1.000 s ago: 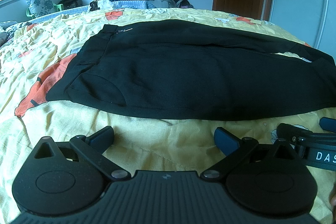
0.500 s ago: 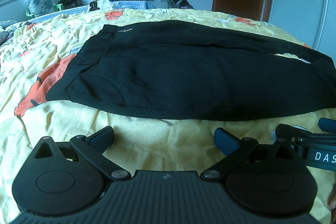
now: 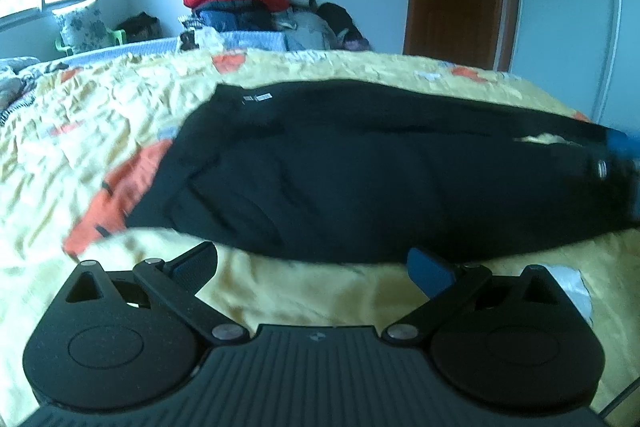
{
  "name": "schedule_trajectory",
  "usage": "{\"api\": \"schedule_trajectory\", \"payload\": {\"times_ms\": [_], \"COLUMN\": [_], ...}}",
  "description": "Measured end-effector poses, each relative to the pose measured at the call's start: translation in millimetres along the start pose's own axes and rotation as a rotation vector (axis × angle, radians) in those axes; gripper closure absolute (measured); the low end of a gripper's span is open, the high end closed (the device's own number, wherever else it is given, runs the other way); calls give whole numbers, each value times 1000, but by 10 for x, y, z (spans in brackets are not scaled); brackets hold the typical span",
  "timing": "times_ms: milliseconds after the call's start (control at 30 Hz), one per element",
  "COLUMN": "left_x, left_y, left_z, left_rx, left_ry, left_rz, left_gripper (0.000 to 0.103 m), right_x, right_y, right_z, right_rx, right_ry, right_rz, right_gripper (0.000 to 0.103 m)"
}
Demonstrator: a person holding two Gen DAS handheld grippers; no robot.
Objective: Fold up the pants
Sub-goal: 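Grasp the pants waistband with the left tool while the right tool grasps the other waistband corner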
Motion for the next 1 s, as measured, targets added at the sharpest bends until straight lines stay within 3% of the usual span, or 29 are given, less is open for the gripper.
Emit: {"api": "schedule_trajectory", "payload": {"times_ms": [67,233,500,733,867,1000], "left_x": [-96,-374,-693,-804,-890,-970], "left_y": [-63,-181,-418,-589,-704,-776], "left_z": [22,113,368,614,748,888], "left_rx": [6,10,-15,-34,-35,-47], "left_ry": [-23,-64,-78,-71,-68,-70], "left_rz": [-1,-32,-85,-70,-75,-97], "left_gripper": [0,0,0,0,0,0], "right_x": [-91,-195,-473,-436,-369,-309], "right_y": [-148,-513,-947,-1097,-1064,-977], "right_z": [170,1051,2236,3281,3707,4038], "right_rx": [-4,-205,-296,-435,-518,-611], "right_ry": [-58,-155,-308,-258,-294,-329], "right_rz": [-114,-188,-320,-321,-314,-261], "right_gripper": [0,1,3,3,22,23]}}
Point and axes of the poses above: each gripper's, at about its wrist camera, not at the fingertips, and z roughly the way its jaws point, x to its right, y to its underside, the point moved 3 cm from there along z, roughly the way its jaws point, and after that the axes turned 14 degrees about z, right-handed, at the moved point
